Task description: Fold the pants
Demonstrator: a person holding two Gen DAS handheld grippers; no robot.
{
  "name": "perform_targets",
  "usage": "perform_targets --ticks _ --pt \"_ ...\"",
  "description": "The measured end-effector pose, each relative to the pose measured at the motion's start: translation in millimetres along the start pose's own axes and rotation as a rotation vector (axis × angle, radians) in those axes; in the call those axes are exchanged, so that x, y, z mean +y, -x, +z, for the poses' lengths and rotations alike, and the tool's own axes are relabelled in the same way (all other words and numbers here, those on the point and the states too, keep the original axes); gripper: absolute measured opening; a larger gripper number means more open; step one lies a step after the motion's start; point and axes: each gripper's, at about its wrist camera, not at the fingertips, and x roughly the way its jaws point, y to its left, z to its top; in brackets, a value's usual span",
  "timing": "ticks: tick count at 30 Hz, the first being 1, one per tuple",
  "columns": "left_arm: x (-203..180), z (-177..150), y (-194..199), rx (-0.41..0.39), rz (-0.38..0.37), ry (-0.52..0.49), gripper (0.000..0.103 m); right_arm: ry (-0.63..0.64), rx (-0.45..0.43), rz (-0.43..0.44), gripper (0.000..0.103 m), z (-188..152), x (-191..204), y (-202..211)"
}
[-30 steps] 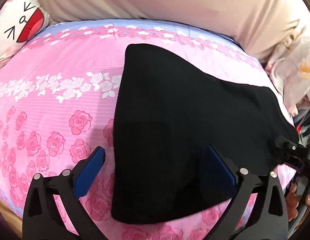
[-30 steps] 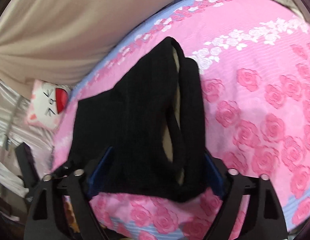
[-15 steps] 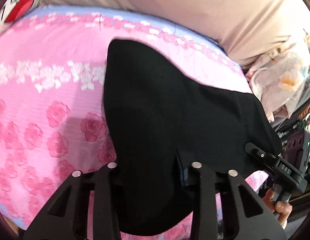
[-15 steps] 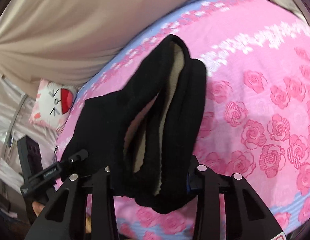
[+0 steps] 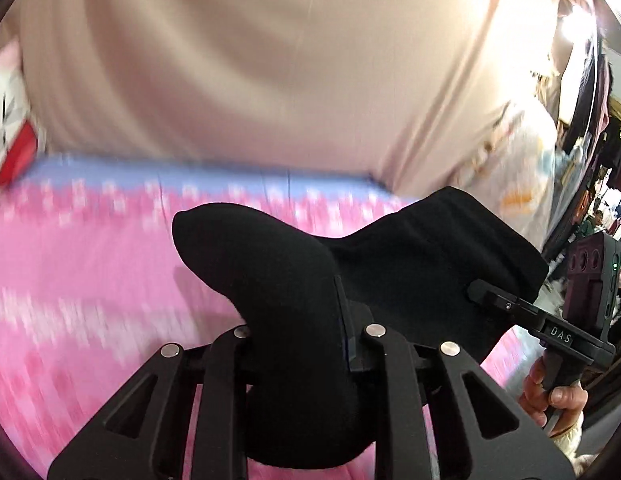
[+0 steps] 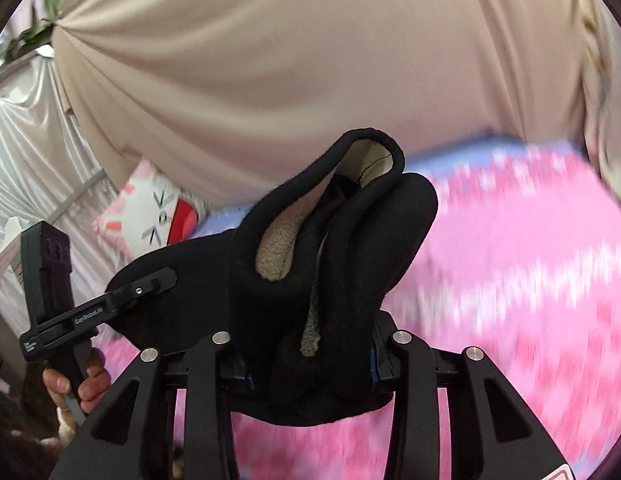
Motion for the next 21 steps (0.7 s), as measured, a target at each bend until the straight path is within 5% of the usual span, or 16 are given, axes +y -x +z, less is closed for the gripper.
perform_targets --ticks 3,7,9,11,12,13,16,18,20,21 --pt "12.1 32.2 -21.5 -0.064 0.046 -0.031 0.019 0.001 -0.06 0.009 0.036 34.2 -9.0 -41.9" --pt "47.2 71.8 -97.3 -0.072 0.117 -0.062 0.02 -0.04 -0.056 0.005 0.041 62.5 -41.5 -125.1" --pt "67.3 72.8 -135.2 -0.048 0.141 -0.052 0.032 -0.102 0.012 -0.054 0.05 60.1 -73.1 -182.0" --pt "97.2 59.7 -191.0 0.056 0.242 -0.034 0.052 -0.131 0.122 -0.177 0.055 46.0 -104.7 -224.5" --pt "110.8 49.1 -212.5 0.11 0.334 -0.037 0.051 -0.114 0.171 -0.309 0.054 37.2 -118.6 -236.5" --pt "121.9 37.4 -226.9 0.16 0.436 -0.064 0.051 -0.091 0.169 -0.39 0.052 31.1 -126.3 -232.2" --pt "139.5 16.2 -219.4 0.195 0.588 -0.137 0.051 -0.042 0.053 -0.4 0.053 33.1 -115.7 -191.3" --pt "144.2 22.0 -202.1 0.179 0.579 -0.114 0.051 0.075 0.016 -0.375 0.047 48.1 -85.3 -180.5" --pt "137.0 46.6 -190.0 0.138 0.51 -0.064 0.054 0.13 0.036 -0.331 0.023 66.0 -62.6 -191.9" --pt "130.5 59.8 -190.6 0.118 0.467 -0.043 0.067 0.137 0.059 -0.265 0.021 76.5 -52.2 -205.6"
